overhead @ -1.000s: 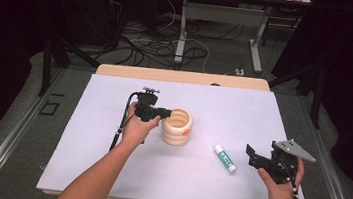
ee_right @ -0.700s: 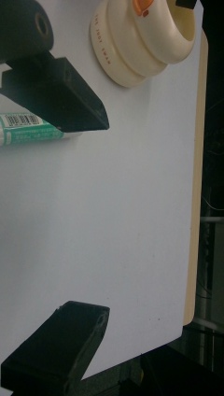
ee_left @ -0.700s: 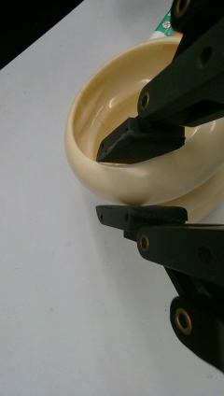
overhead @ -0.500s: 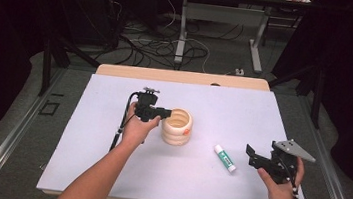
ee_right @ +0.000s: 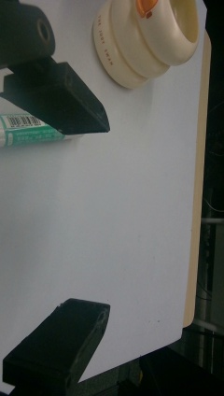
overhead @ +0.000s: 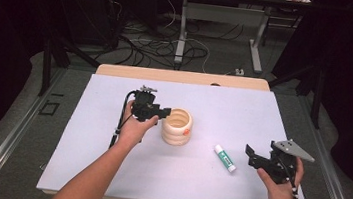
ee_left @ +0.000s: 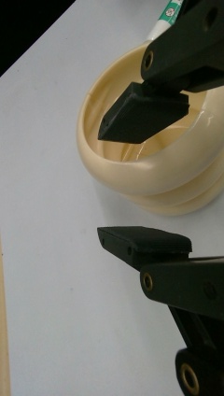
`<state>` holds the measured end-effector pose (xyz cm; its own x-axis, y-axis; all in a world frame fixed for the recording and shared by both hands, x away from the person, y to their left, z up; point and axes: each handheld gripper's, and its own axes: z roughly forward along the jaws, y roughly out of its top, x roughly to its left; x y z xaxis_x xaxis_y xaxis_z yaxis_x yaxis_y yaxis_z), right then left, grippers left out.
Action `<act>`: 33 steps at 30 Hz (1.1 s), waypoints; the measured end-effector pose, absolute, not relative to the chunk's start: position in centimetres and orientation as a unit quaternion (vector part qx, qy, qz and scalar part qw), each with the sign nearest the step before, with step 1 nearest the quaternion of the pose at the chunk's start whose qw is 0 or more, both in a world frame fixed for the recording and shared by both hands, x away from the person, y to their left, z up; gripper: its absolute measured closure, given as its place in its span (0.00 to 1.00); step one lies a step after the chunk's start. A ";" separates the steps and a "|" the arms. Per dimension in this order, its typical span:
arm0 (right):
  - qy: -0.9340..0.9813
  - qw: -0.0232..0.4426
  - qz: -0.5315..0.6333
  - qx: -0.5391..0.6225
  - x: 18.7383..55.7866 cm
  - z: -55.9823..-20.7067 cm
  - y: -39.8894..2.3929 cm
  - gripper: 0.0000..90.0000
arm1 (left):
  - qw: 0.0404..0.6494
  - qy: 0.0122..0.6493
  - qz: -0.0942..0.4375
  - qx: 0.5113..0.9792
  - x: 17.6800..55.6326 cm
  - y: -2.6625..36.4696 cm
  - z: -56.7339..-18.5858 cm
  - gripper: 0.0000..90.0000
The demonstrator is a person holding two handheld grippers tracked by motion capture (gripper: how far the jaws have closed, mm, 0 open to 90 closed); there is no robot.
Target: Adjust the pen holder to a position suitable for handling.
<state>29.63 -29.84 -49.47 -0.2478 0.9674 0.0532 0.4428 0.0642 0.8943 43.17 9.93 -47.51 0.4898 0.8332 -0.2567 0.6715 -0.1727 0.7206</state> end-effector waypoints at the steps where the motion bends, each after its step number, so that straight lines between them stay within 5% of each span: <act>1: 0.662 0.308 0.429 0.532 29.6 -49.5 -29.8 0.11 | 0.411 0.493 0.103 0.760 43.1 10.0 -47.4 0.51; 18: 0.670 0.305 0.429 0.524 29.7 -49.5 -29.5 0.15 | 0.441 0.468 0.127 0.755 40.9 11.3 -46.1 0.30; 33: 0.675 0.299 0.427 0.522 29.8 -49.7 -29.2 0.15 | 0.477 0.442 0.139 0.747 37.9 13.8 -44.7 0.24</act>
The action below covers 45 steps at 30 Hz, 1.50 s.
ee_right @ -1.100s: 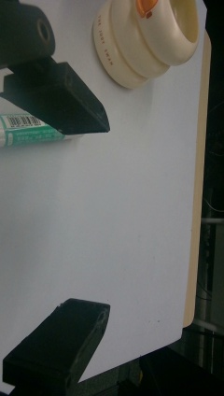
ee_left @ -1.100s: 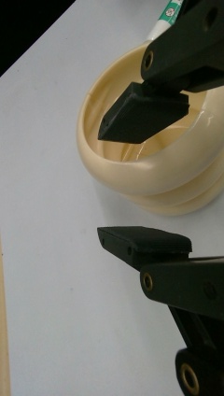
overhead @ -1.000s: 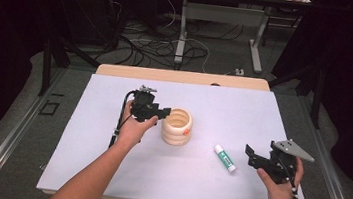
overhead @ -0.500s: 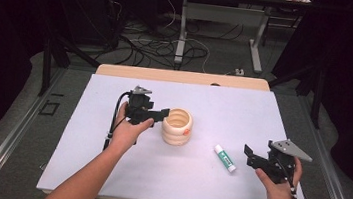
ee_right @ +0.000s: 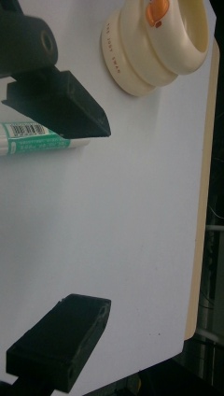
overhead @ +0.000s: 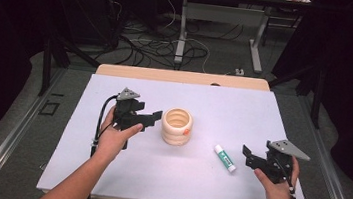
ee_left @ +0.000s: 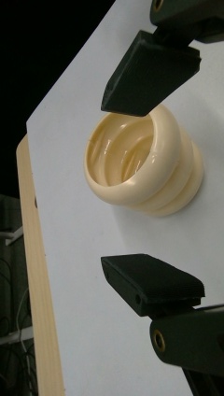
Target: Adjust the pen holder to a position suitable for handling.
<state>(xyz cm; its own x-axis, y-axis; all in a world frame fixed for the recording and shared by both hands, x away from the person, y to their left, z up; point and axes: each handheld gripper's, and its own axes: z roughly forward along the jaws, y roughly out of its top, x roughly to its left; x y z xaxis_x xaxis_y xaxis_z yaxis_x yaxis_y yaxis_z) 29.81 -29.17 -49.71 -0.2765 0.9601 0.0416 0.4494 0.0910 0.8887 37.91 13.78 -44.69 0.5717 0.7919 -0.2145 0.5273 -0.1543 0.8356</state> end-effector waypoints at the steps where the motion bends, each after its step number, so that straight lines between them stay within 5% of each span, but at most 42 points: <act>1: 0.675 0.298 0.427 0.523 29.8 -49.7 -29.1 0.15 | 0.479 0.437 0.142 0.748 37.8 14.0 -44.6 0.24; 17: 0.683 0.295 0.424 0.517 29.9 -49.8 -28.8 0.15 | 0.481 0.414 0.165 0.755 34.8 15.5 -43.6 0.17; 23: 0.687 0.294 0.422 0.514 30.0 -49.9 -28.6 0.15 | 0.486 0.395 0.171 0.760 33.7 16.4 -44.0 0.00; 45: 0.719 0.278 0.404 0.492 30.6 -49.2 -27.4 0.16 | 0.512 0.407 0.183 0.734 30.7 19.1 -46.1 0.01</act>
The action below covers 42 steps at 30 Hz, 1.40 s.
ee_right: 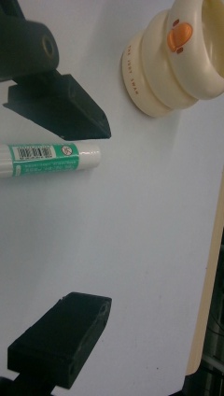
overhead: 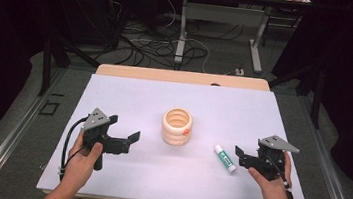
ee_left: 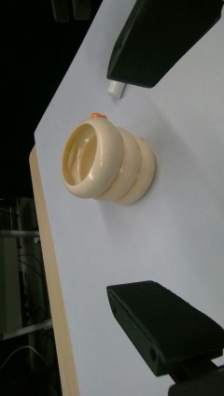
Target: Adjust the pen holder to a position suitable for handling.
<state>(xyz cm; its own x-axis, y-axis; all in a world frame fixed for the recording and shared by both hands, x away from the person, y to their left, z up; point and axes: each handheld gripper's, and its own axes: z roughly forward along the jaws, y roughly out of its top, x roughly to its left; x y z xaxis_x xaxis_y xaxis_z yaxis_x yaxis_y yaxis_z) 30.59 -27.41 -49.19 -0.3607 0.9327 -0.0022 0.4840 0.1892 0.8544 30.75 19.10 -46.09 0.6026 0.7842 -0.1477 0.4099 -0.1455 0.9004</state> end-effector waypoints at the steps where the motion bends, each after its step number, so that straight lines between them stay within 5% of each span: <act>1: 0.719 0.274 0.405 0.494 30.6 -49.2 -27.4 0.17 | 0.512 0.408 0.182 0.734 30.7 19.1 -46.3 0.01; 42: 0.791 0.213 0.305 0.486 35.0 -46.1 -24.1 0.27 | 0.516 0.423 0.177 0.723 29.6 20.4 -48.8 0.02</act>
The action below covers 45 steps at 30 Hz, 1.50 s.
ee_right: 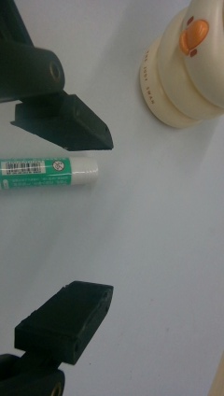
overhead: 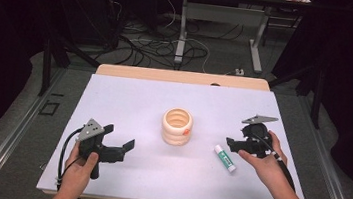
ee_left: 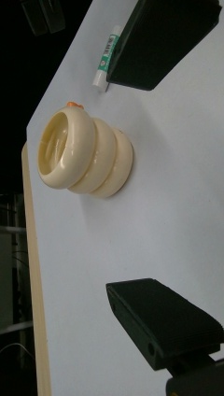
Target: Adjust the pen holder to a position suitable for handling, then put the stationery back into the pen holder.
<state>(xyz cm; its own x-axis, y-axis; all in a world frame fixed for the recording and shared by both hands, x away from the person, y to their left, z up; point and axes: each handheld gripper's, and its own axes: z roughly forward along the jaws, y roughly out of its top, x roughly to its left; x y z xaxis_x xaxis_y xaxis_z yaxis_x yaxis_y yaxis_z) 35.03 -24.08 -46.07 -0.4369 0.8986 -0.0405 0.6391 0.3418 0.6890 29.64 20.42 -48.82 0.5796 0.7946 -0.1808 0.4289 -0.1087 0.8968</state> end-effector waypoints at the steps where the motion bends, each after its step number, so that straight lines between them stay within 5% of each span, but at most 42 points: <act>1: 0.792 0.212 0.303 0.486 35.2 -46.0 -24.0 0.27 | 0.516 0.423 0.177 0.723 29.6 20.4 -48.8 0.02; 15: 0.805 0.183 0.271 0.495 37.4 -45.8 -23.1 0.30 | 0.519 0.428 0.167 0.721 29.8 20.8 -49.1 0.02; 45: 0.837 0.103 0.196 0.500 41.1 -49.7 -19.8 0.53 | 0.514 0.431 0.173 0.721 28.9 21.1 -48.9 0.02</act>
